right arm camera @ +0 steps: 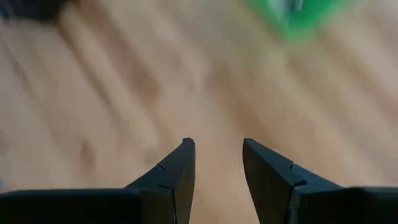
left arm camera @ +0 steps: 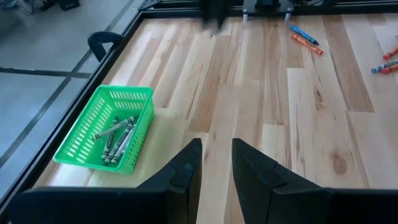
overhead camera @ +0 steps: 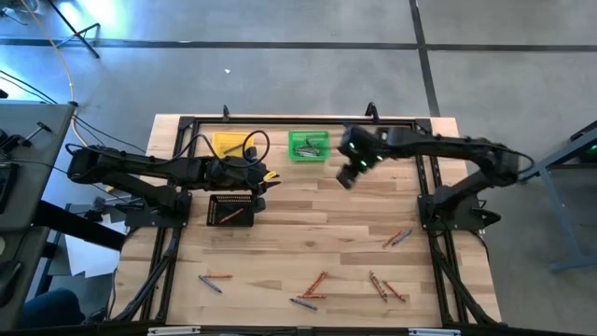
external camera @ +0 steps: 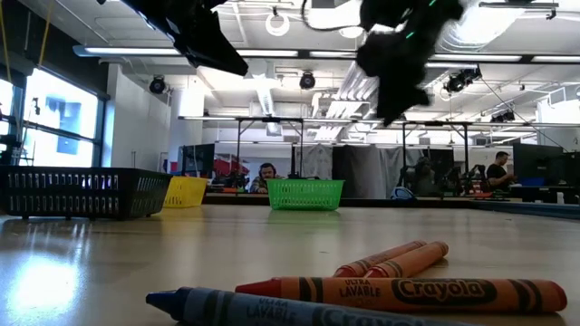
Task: Sort crayons
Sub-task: Put the orange crayon into the black bin
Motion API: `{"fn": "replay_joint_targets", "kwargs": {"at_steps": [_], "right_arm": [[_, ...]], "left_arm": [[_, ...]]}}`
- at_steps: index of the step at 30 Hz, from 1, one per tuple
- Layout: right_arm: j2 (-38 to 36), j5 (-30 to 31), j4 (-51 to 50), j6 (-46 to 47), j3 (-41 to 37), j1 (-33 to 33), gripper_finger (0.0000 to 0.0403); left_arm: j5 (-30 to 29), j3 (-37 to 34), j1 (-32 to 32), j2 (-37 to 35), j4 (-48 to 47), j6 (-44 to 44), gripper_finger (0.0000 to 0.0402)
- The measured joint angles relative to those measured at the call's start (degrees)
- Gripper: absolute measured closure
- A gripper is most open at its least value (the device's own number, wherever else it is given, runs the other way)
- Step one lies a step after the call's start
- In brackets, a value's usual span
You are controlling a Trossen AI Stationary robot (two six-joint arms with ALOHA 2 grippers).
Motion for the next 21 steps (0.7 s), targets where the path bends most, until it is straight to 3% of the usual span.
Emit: {"fn": "replay_joint_targets", "kwargs": {"at_steps": [6,11,21], "right_arm": [[-7.2,7.6,-18.8,22.9,0.0,12.8,0.0275],[-7.9,12.9,-26.9,33.0,0.0,23.5,0.0275],[-6.6,11.2,-25.3,62.3,-7.3,37.7,0.0275]], "left_arm": [[0.0,0.0,0.0,0.0,0.0,-1.2,0.0328],[0.0,0.0,0.0,0.0,-0.1,-1.3,0.0328],[0.0,0.0,0.0,0.0,0.0,5.5,0.0328]]}}
